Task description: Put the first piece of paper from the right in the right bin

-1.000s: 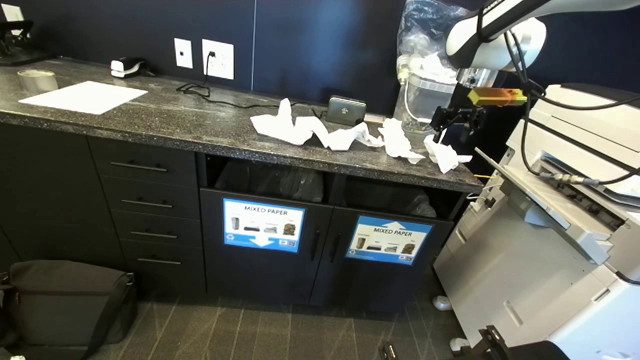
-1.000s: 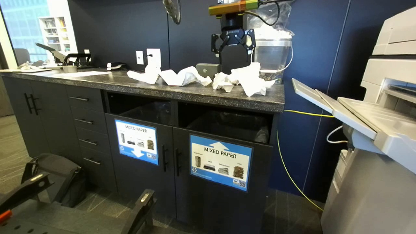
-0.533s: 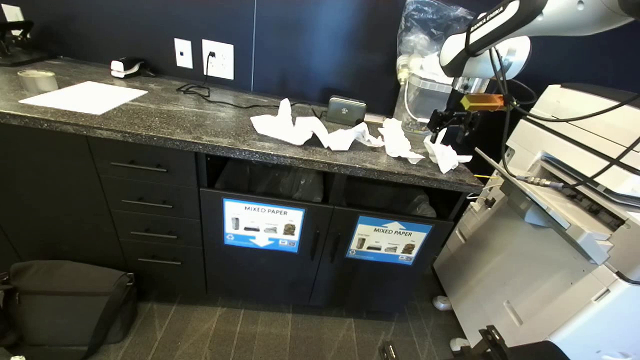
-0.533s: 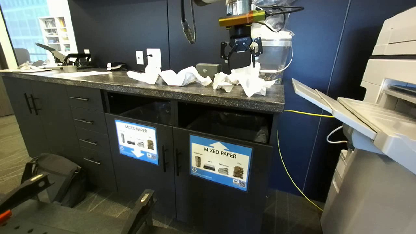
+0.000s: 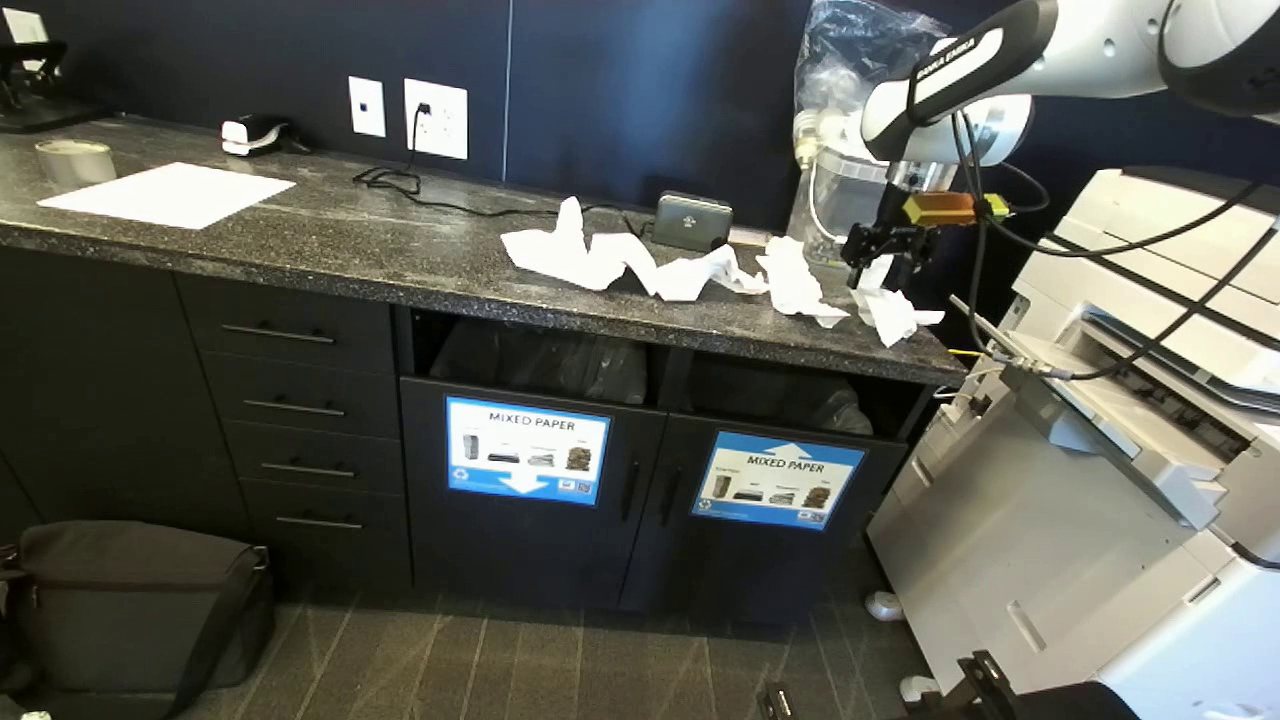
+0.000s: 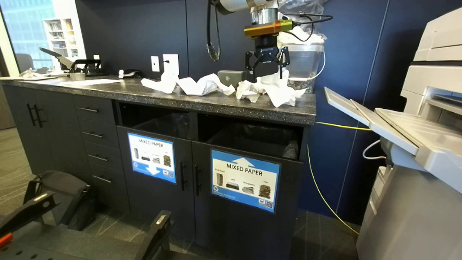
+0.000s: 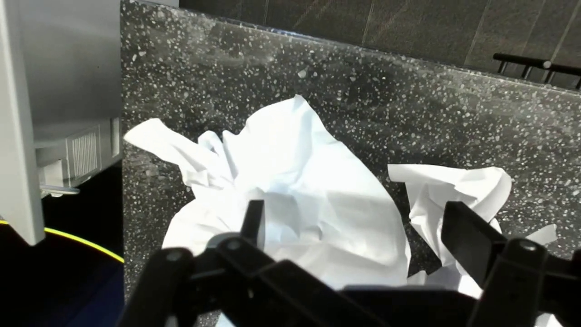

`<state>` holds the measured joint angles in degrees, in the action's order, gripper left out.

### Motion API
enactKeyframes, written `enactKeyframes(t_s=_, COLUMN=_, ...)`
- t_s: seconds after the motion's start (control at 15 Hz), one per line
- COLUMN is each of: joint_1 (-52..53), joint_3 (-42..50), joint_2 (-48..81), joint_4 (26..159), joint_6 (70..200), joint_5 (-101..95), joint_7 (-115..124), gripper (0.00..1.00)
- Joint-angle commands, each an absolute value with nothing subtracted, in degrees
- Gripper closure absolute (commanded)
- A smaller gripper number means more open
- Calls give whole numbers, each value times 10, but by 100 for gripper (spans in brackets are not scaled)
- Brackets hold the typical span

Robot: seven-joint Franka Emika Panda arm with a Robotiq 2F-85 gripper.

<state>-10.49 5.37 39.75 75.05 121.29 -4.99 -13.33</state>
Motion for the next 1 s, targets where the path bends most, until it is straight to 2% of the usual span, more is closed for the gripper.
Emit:
enactKeyframes(t_s=0.0, joint_1=-115, joint_3=43, joint_2=440, joint_4=681, joint_6=1178, joint_5=-43, joint_7=-149, gripper=0)
enactKeyframes(t_s=0.93, joint_1=-146, joint_3=48, joint_2=527, joint_4=559, joint_6=1129, joint_5=-46, joint_7=-148, gripper=0)
